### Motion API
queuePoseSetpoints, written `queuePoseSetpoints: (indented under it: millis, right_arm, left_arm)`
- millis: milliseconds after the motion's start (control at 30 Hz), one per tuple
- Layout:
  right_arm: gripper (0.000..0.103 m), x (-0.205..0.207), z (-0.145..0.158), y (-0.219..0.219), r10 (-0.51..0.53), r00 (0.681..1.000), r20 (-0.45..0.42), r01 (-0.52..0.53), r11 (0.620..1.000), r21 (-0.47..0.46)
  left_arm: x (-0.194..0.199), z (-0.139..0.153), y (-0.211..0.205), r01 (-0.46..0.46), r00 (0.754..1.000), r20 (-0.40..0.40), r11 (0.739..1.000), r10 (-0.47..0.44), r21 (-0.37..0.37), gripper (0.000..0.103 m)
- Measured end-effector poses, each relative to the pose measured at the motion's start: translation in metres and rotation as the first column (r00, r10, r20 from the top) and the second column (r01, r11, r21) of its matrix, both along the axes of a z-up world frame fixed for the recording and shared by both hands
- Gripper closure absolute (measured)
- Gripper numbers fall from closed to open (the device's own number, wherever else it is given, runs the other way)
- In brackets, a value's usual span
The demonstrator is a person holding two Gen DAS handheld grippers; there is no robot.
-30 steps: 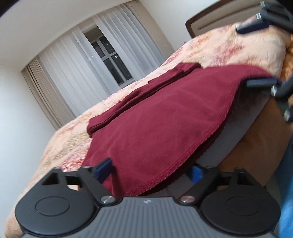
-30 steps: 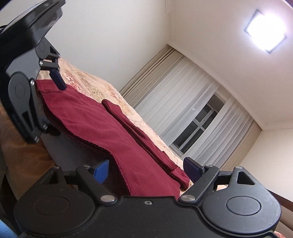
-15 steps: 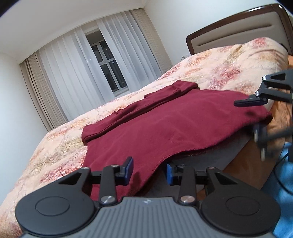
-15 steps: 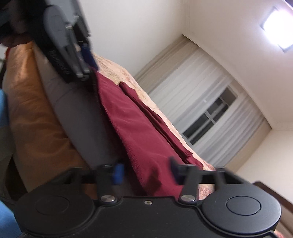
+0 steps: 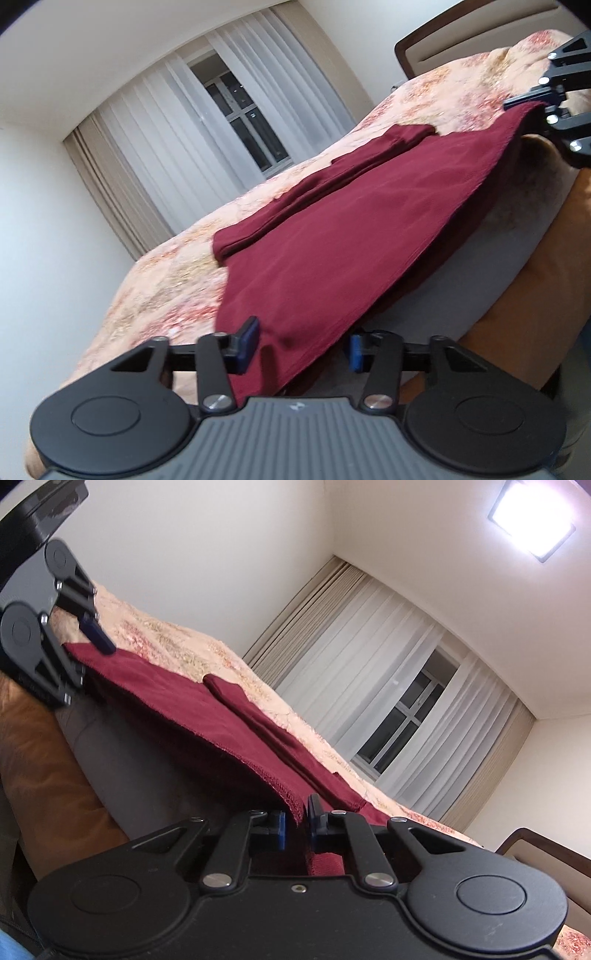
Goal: Fold small clothes
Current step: 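Lift the hem with both grippers and carry it over the collar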
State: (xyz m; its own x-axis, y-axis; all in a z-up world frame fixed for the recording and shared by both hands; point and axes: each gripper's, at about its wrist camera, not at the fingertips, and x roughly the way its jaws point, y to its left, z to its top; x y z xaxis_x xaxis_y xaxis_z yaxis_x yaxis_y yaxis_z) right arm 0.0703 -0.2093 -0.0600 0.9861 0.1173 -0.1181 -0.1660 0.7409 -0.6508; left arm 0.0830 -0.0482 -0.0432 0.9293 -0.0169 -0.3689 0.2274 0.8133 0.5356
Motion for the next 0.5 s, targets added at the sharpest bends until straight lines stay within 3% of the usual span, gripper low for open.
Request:
queuePoseSetpoints:
  millis: [100, 133, 167, 400, 500]
  right_arm:
    - [0.091, 0.001, 0.000, 0.002, -0.006, 1.000, -0.016, 0.006, 1.000, -0.006]
    - [0.090, 0.002, 0.000, 0.003, -0.011, 1.000, -0.023, 0.011, 1.000, -0.014]
    - [0.090, 0.003, -0.001, 0.005, -0.015, 0.999, -0.033, 0.014, 1.000, -0.022]
    - [0.098, 0.002, 0.006, 0.007, -0.019, 0.997, -0.072, 0.016, 0.999, -0.043]
    - [0.099, -0.002, 0.012, 0.005, -0.016, 0.997, -0.070, 0.013, 0.999, -0.036]
  left_arm:
    - [0.004, 0.000, 0.008, -0.002, 1.000, -0.016, 1.000, 0.002, 0.011, 0.077]
    - [0.005, 0.001, 0.010, -0.003, 1.000, -0.013, 1.000, 0.003, 0.017, 0.091]
    - [0.006, 0.002, 0.011, -0.003, 1.000, -0.007, 1.000, 0.003, 0.025, 0.095]
    - [-0.006, 0.014, 0.016, 0.041, 0.996, 0.073, 0.999, -0.042, 0.022, 0.099]
    - [-0.016, 0.024, 0.022, 0.078, 0.992, 0.104, 0.997, -0.076, -0.017, 0.099]
